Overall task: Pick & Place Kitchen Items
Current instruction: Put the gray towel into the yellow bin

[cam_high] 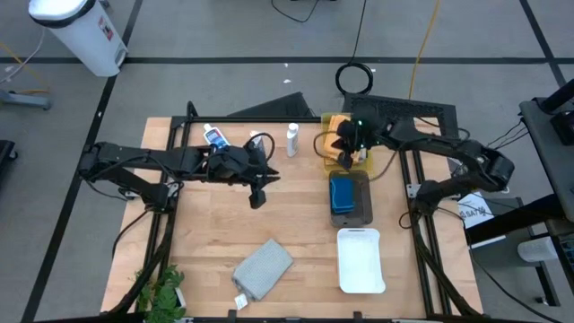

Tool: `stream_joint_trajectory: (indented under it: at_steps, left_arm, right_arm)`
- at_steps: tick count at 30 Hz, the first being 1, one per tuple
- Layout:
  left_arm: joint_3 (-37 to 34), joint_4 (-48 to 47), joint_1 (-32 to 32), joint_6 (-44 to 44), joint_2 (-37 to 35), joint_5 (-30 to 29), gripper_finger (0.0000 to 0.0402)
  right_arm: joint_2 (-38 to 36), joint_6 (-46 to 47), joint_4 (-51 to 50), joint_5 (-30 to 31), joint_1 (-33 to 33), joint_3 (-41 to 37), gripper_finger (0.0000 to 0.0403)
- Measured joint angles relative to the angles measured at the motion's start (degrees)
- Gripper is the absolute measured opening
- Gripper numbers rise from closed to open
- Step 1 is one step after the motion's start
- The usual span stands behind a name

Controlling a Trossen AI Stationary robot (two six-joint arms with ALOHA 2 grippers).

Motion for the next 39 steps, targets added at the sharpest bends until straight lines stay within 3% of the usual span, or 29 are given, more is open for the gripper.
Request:
stream_joint_trajectory:
  at_steps: [5, 11, 17, 21, 25, 30, 35, 39]
  left_arm:
    - [-1.6, -1.1, -1.5, 0.0, 1.6, 11.2, 0.0072]
    - [-5.2, -0.8, -7.1, 1.2, 5.3, 12.6, 0.0072]
    - [-9.3, -0.7, -13.3, 6.3, 12.5, 16.1, 0.0072]
    - [-9.5, -0.3, -16.2, 9.1, 19.0, 23.5, 0.0072]
    - [-9.4, 3.9, -17.6, 11.4, 25.1, 30.3, 0.0072]
    - [-9.2, 5.9, -16.5, 12.0, 30.5, 31.6, 0.0072]
    - [-9.1, 5.0, -14.5, 9.9, 30.8, 32.9, 0.0072]
    - [-9.2, 2.3, -13.2, 7.2, 29.2, 26.8, 0.0072]
  right_arm:
    - [-6.9, 1.6, 0.7, 0.1, 9.0, -0.8, 0.0]
    - [-15.6, 4.5, 3.6, 0.7, 19.0, -6.2, 0.0]
    - [-22.8, 5.7, 14.0, 10.8, 27.7, -15.0, 0.0]
    - [-25.9, 3.9, 17.3, 16.5, 30.7, -17.0, 0.0]
    - [-27.6, 3.8, 17.7, 18.1, 31.2, -17.0, 0.0]
    - [-28.0, 4.0, 17.4, 18.1, 31.2, -17.0, 0.0]
    - [-27.9, 3.9, 17.4, 18.1, 31.2, -17.0, 0.0]
    - [-27.9, 3.5, 17.3, 18.3, 31.2, -17.0, 0.0]
